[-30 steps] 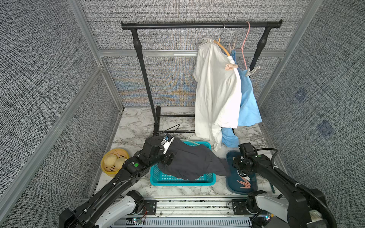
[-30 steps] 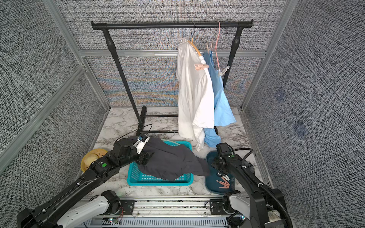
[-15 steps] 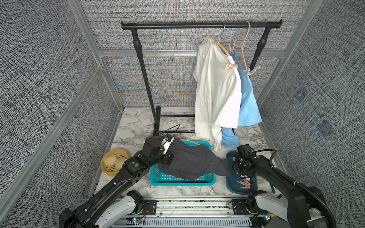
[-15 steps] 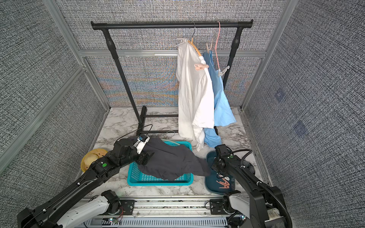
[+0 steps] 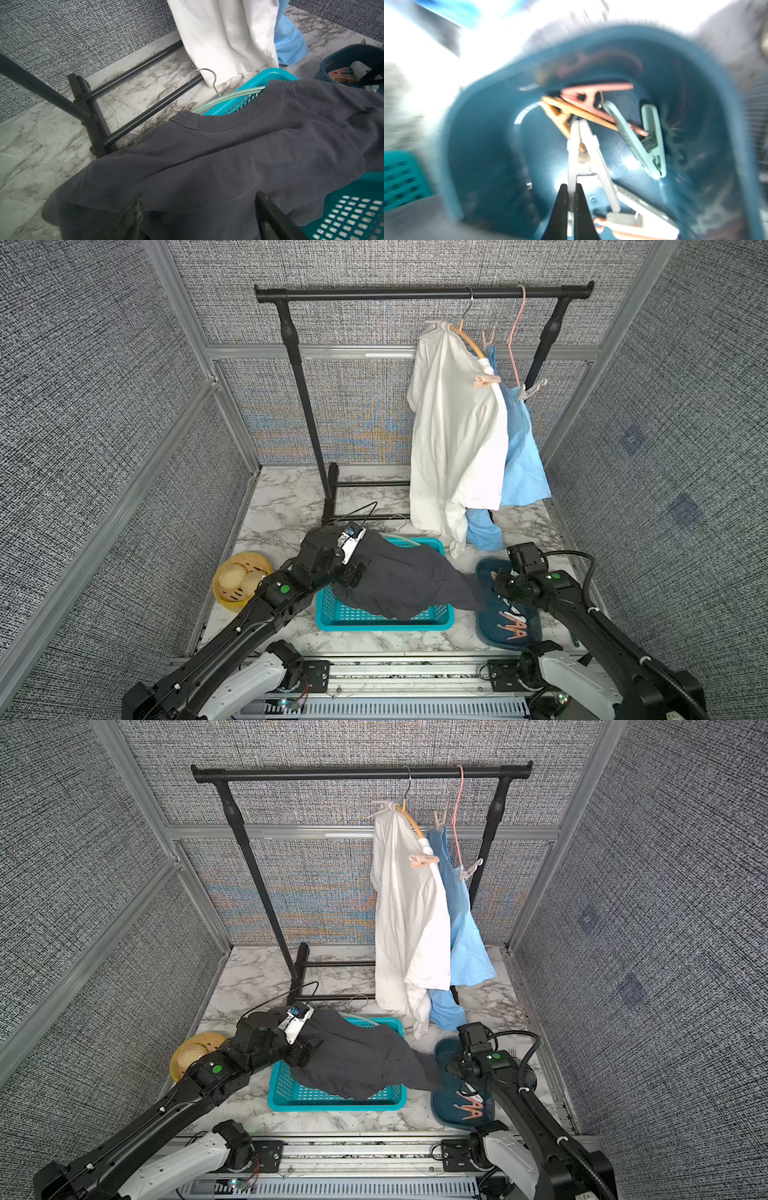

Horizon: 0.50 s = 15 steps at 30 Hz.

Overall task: Use clothespins to secure the t-shirt on both sides of the hanger
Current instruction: Pick up the clothespin from the storage box.

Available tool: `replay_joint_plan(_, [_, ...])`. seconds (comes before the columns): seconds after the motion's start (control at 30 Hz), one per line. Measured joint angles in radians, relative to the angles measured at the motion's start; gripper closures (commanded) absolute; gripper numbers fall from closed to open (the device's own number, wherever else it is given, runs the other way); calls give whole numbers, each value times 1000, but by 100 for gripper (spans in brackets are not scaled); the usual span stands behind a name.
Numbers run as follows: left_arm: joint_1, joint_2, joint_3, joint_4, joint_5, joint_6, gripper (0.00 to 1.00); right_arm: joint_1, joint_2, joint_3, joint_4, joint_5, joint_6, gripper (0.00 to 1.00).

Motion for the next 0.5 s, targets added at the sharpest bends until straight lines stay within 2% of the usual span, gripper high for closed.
replay_joint_plan(0.13, [0,-30,21,-2,-5,11,23,16,-114,45,-42,-6,-61,100])
replay_joint_plan(0.23, [0,-61,36,-3,40,35,27,53,-205,77,-45,-26,-139,100])
replay_joint_plan(0.33, [0,-94,45,-5,131,71,28,134,-273,104,-17,-47,-241,100])
replay_joint_plan(0.5, [0,-116,61,-3,351,104,30,344,-310,124,58,-57,-456,100])
